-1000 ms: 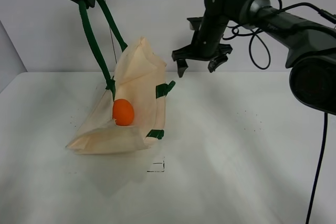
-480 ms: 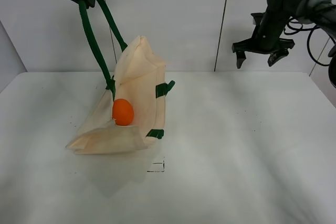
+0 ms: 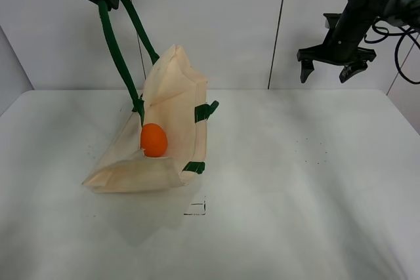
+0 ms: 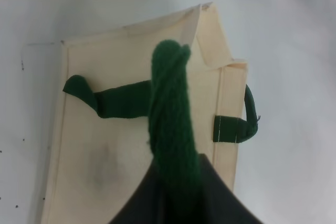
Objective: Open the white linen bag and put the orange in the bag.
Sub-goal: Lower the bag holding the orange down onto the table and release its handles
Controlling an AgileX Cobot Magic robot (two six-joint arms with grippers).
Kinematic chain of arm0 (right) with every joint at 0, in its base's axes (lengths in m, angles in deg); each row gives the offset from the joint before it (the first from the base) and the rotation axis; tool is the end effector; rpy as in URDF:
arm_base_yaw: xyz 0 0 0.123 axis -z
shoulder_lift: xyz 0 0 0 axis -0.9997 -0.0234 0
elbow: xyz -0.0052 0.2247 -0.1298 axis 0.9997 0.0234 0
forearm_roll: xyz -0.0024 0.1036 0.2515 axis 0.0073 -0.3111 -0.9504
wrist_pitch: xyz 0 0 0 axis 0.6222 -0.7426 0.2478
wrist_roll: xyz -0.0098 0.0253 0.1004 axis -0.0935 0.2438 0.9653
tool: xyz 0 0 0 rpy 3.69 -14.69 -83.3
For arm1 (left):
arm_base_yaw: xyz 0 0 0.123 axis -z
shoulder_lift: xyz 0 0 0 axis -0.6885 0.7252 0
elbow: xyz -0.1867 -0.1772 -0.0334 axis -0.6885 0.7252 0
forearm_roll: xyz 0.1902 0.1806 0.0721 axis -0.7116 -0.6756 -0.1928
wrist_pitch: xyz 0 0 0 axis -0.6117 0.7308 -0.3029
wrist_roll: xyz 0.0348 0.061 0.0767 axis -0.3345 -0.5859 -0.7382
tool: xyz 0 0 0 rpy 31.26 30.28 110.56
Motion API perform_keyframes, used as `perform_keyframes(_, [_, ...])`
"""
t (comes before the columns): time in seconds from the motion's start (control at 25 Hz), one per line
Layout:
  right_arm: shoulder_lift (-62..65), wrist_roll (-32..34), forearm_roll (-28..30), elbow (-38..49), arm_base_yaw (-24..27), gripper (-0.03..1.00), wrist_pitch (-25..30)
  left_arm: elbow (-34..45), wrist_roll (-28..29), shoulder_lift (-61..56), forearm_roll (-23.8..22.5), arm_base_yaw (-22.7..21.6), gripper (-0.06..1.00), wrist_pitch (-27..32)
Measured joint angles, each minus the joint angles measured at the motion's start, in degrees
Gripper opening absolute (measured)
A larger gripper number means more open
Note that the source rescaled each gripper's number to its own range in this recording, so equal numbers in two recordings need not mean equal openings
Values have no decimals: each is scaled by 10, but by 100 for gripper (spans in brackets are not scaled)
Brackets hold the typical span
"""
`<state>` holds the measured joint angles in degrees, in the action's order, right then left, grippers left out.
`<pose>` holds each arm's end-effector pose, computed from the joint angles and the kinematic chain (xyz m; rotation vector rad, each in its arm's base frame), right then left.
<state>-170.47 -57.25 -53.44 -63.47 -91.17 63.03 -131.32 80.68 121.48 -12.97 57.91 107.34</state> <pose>0.5089 0.0235 0.2172 -0.0439 2.7615 0.0300 0.4070 -0.1131 0.3997 0.0419 2.4170 -0.3293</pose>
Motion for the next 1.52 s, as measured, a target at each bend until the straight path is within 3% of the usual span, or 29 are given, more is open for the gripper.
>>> perform_keyframes(0.12, [49,-6,14,67,0,100,-1,0,0,0,0,0,0,0])
perform_keyframes(0.32, [179,-6,18,259,0,100,-1,0,0,0,0,0,0,0])
perform_keyframes(0.64, [449,-9,18,600,0,100,-1,0,-3,0,0,0,0,0])
perform_keyframes(0.92, [701,-12,18,822,0,100,-13,0,-3,0,0,0,0,0])
perform_keyframes(1.2, [979,-29,6,979,0,100,-92,0,-3,0,0,0,0,0])
perform_keyframes(1.52, [1230,-31,6,997,0,100,-106,0,-3,0,0,0,0,0])
